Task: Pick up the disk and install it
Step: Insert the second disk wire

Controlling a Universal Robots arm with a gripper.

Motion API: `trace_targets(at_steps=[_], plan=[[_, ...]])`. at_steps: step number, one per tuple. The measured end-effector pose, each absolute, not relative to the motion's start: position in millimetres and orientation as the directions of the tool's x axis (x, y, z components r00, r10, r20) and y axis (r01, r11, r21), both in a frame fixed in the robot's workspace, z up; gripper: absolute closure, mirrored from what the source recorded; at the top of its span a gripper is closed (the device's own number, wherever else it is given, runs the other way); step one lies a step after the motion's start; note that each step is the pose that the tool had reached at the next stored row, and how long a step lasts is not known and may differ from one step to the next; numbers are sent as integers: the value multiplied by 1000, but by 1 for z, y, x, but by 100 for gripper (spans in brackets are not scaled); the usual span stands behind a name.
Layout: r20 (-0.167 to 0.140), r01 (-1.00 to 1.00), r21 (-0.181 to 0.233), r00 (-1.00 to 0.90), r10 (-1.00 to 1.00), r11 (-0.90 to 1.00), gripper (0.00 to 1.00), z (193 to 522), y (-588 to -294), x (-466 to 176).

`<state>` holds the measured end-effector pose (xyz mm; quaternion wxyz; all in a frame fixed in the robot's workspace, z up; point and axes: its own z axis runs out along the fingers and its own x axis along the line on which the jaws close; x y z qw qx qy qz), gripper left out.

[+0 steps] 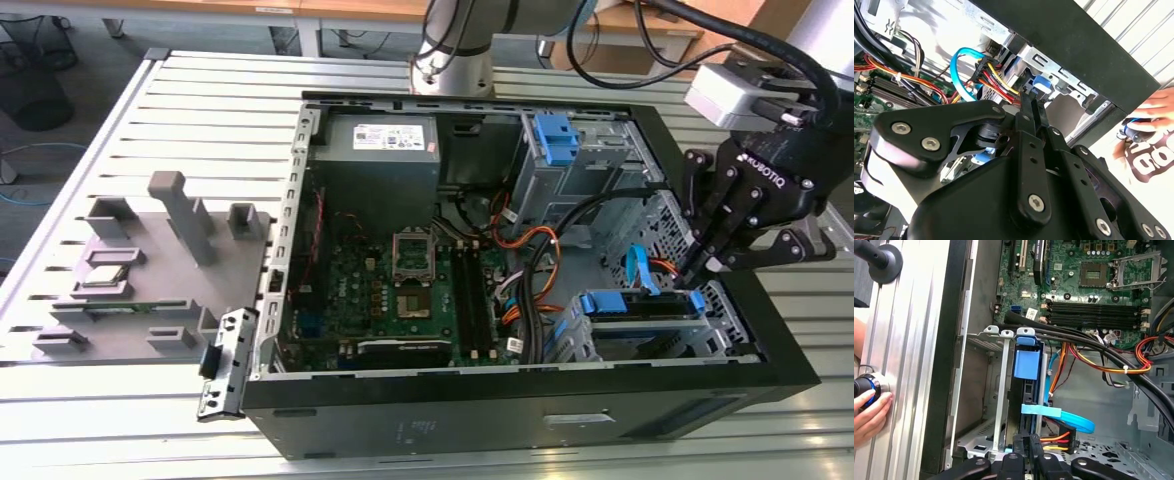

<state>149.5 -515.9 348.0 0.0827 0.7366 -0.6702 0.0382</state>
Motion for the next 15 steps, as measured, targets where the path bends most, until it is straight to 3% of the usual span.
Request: trace_targets(at_steps=[9, 15], plan=[[165, -994, 62, 102, -981, -93, 83, 348, -517, 147], [128, -994, 45, 101, -987, -96, 83, 348, -518, 142]])
